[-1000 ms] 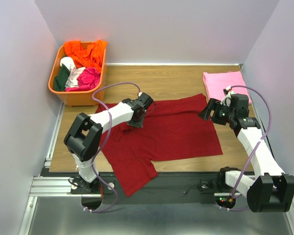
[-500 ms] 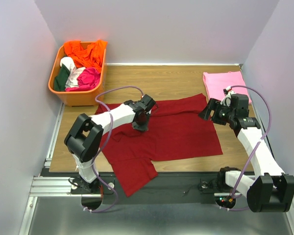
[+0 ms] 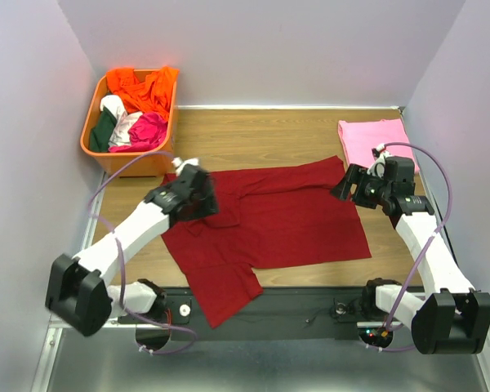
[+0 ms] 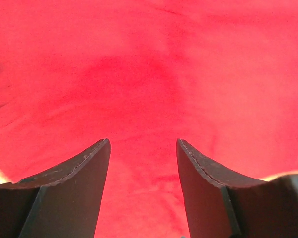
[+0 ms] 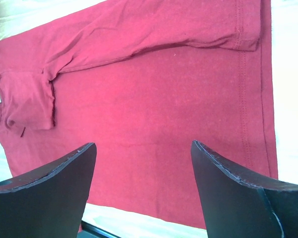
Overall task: Fold and stack the t-shirts
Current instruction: Fold the tshirt
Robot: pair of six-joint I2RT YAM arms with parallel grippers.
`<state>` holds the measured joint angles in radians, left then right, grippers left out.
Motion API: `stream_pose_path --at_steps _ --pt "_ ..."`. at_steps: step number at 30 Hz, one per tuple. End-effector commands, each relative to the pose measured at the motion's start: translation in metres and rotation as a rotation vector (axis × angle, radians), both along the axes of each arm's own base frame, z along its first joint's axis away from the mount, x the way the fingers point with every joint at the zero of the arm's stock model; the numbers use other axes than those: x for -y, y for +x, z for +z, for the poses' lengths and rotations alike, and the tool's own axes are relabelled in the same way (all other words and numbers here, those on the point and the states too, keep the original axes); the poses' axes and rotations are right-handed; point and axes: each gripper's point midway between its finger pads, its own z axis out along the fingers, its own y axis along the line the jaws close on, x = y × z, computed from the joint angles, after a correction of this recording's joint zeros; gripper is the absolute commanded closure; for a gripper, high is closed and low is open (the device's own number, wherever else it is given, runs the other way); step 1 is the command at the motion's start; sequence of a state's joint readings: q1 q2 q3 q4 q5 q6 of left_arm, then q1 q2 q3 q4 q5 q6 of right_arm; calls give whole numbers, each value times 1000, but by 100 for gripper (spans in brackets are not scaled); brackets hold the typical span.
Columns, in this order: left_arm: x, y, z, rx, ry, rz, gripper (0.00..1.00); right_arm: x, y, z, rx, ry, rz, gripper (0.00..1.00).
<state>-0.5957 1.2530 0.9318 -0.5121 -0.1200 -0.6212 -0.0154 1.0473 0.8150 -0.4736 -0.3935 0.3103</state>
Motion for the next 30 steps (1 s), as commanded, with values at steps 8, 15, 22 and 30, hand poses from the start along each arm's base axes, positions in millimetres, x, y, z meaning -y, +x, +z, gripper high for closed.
stream_pose_path --at_steps 8,15,22,30 --pt "-75 -5 -68 -73 -6 329 45 -3 -2 11 47 12 20 17" --pt "-75 -3 -87 -99 2 326 55 -2 -2 10 48 9 18 17" --pt "-68 -4 -92 -117 -20 304 62 -1 -2 9 44 5 13 17" --pt "-70 -9 -97 -133 -12 297 83 -1 -2 9 46 4 12 17"
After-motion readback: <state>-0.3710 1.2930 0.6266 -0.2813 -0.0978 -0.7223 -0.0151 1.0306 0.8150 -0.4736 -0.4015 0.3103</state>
